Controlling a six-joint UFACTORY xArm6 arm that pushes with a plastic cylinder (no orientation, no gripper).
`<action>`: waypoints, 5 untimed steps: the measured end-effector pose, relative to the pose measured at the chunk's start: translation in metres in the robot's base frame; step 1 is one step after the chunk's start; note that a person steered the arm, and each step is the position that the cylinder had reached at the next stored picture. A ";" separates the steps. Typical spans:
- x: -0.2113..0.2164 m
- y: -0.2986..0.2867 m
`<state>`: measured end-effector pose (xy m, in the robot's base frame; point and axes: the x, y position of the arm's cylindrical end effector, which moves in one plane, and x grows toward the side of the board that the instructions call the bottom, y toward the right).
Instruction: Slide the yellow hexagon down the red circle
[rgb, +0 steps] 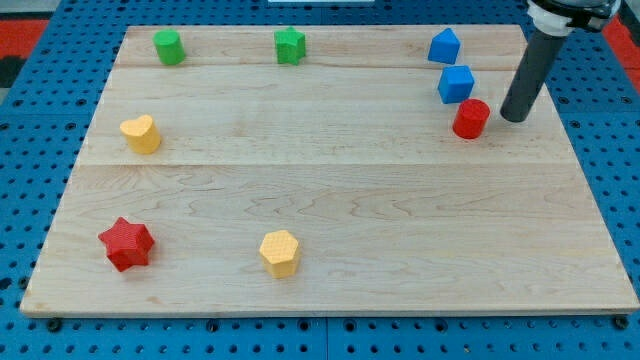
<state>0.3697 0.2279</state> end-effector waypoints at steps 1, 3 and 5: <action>-0.002 -0.012; -0.002 -0.029; 0.133 0.020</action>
<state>0.5023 0.2475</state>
